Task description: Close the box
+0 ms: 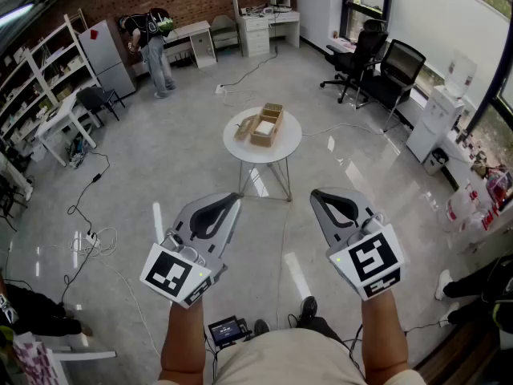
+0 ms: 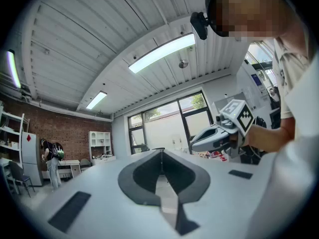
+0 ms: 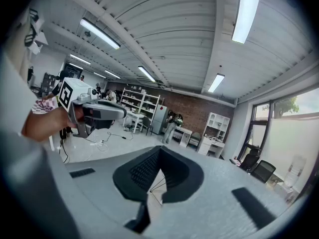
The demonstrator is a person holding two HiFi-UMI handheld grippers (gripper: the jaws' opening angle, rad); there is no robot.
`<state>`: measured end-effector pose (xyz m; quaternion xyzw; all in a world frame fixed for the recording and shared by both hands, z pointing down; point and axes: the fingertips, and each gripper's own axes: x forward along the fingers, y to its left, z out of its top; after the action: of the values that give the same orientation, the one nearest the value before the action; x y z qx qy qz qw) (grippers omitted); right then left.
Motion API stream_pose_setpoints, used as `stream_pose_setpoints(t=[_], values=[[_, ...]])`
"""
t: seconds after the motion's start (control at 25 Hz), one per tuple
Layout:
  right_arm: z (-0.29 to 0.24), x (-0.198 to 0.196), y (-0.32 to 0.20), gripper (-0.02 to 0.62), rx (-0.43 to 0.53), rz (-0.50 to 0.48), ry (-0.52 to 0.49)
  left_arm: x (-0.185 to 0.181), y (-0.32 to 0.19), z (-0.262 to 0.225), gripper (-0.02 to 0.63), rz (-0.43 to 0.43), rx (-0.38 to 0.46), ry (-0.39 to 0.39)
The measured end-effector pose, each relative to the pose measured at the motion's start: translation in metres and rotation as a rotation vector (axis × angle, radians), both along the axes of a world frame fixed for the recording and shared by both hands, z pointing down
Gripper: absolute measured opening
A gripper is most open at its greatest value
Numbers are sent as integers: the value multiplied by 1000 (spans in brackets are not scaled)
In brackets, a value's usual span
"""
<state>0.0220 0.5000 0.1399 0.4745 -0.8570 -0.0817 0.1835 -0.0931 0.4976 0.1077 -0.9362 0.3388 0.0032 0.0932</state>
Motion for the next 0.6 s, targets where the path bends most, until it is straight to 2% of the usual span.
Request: stream_pose_setpoints(t=[0.32,0.6], values=[[4,17,-22,-9,-3,-15,-10,20,-19,5,12,-11,-11,-11],[7,53,-50,-8,-7,-55,-32,60,-43,7,12,-43,-25,-32]])
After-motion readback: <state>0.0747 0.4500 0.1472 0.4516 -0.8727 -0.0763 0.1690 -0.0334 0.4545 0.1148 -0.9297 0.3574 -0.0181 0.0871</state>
